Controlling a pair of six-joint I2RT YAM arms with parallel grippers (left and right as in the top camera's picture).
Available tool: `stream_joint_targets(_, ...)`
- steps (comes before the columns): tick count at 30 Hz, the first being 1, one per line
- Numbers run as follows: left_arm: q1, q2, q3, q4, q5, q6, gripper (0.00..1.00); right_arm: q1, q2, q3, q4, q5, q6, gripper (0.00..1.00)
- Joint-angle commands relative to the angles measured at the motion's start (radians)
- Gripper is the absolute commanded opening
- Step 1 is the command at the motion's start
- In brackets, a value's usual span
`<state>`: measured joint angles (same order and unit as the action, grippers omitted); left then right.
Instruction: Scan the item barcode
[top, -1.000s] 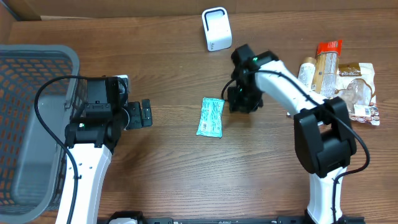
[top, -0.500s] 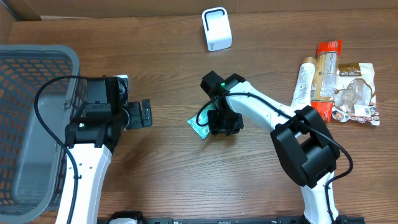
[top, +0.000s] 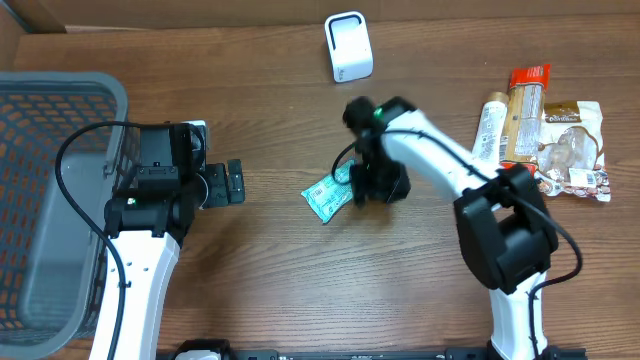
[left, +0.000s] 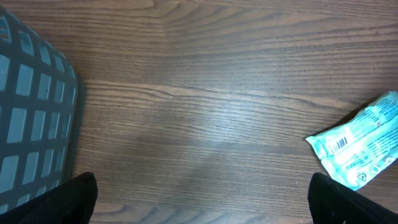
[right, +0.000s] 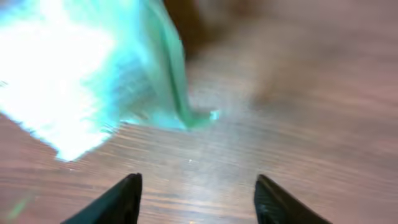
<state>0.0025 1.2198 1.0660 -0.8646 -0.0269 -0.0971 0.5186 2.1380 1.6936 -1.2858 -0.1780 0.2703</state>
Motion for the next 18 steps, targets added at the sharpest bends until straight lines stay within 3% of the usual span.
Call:
stream_joint_targets(1,0.003,0.003,-0.004,0.002,-0.006,0.015,1.00,-0.074,-0.070,0.083,0.008,-0.056,-0.171,0.66)
stream_joint_targets(9,0.004,0.003,-0.004,0.002,-0.006,0.015,1.00,-0.173,-0.026,0.037,0.169,-0.346,-0.376,0.76)
stream_joint_targets(18,0.004,0.003,-0.004,0.002,-0.006,0.015,0.99,-0.159,0.109,0.020,0.200,-0.447,-0.377,0.79)
